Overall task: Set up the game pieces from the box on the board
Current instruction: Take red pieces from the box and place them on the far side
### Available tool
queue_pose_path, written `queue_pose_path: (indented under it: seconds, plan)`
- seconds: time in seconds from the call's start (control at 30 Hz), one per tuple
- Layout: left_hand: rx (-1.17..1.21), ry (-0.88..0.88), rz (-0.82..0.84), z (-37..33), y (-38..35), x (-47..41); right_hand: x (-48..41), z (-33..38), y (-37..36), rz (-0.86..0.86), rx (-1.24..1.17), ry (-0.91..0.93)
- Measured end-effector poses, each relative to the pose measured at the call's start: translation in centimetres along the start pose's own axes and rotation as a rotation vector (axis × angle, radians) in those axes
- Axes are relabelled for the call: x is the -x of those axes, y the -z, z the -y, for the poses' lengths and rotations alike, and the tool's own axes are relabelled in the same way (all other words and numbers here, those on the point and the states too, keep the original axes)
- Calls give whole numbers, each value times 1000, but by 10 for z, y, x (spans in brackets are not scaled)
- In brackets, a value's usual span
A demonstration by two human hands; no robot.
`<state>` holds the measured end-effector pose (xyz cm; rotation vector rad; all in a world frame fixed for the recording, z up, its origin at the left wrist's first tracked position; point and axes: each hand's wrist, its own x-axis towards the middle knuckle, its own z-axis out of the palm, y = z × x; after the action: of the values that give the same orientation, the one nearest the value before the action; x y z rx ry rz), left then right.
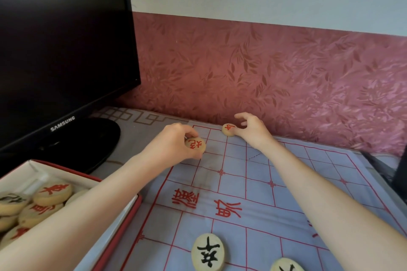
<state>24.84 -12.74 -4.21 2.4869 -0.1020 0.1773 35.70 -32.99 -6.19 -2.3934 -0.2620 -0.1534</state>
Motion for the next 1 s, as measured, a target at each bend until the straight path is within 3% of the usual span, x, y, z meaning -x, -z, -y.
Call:
queue_pose_path:
  seconds: [0.67,1.0]
  plan:
    - [-58,-12,84,-1,-31,-20,42,14,12,29,-65,172]
    - [-121,-105,12,-5,31,24,78,40,12,151,-36,205]
